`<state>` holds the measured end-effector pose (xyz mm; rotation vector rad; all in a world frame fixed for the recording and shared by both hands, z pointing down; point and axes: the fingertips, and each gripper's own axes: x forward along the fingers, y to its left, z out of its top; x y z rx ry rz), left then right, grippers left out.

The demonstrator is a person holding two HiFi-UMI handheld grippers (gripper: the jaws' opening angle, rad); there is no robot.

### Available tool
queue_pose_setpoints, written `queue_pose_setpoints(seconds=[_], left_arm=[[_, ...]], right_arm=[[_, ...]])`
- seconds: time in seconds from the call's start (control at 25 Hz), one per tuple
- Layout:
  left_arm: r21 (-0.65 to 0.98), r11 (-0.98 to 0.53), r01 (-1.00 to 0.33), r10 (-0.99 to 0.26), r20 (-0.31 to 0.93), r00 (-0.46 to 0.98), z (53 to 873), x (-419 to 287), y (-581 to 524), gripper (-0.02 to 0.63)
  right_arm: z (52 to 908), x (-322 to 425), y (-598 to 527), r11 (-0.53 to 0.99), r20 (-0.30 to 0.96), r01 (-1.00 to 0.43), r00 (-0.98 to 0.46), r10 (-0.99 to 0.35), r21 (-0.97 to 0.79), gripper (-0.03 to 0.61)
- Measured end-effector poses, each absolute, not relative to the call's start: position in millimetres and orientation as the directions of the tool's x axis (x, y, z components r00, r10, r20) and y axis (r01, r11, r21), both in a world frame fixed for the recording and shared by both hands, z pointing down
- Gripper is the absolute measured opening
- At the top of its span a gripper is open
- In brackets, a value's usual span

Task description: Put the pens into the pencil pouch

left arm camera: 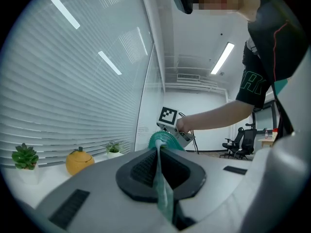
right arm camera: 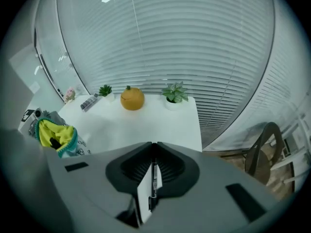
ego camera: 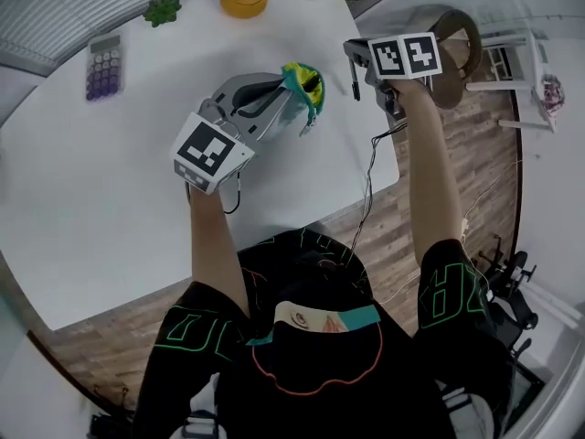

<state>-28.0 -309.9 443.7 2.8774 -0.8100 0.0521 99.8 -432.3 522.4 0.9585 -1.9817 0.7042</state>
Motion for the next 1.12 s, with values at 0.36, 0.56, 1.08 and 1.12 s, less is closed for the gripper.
queue_pose_setpoints(seconds=[0.36,0.56,1.08,1.12], left_arm=[[0.082,-0.839,-0.538,-0.530,0.105,0.842,424,-6,-282,0.005],[0.066,-0.824,-0.562,-0.553,0.117,0.825,414,4,-263,0.005],[0.013,-0.766,-0.643,-0.638,0.110,0.762,393,39,-215,0.005],[0.009,-0.763,-0.646,-0.642,0.111,0.759,393,42,-212,0.005]], right_arm=[[459,106,-404,0.557,0.656,-0.799,-0.549,-0.518,-0.228,0.037],[422,111,-382,0.578,0.523,-0.767,-0.626,-0.579,-0.279,0.037],[347,135,-323,0.662,0.283,-0.698,-0.716,-0.638,-0.274,0.037],[342,137,-318,0.669,0.264,-0.692,-0.722,-0.639,-0.273,0.037]])
